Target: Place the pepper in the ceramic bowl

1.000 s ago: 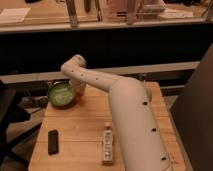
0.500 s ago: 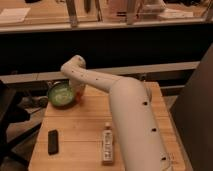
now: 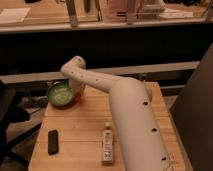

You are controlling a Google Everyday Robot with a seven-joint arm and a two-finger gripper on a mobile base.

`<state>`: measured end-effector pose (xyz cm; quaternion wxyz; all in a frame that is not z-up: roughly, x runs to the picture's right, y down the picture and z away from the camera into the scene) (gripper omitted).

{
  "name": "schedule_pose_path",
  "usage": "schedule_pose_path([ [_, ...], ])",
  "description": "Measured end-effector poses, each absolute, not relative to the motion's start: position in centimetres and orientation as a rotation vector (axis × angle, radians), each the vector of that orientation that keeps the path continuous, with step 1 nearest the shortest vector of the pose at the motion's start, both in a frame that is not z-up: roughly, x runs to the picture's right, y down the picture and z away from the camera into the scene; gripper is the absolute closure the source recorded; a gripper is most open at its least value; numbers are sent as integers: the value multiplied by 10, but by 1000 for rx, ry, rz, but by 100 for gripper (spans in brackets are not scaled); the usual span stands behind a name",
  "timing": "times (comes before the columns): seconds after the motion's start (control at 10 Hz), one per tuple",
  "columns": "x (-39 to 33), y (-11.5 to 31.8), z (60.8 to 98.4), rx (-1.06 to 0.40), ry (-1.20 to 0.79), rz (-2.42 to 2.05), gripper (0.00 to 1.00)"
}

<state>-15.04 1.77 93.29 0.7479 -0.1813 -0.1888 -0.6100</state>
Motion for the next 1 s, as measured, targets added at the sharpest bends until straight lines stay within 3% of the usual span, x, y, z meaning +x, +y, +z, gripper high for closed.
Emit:
schedule_pose_path([
  [1.0,-183,-16,920,-282,-485,-1399,96],
])
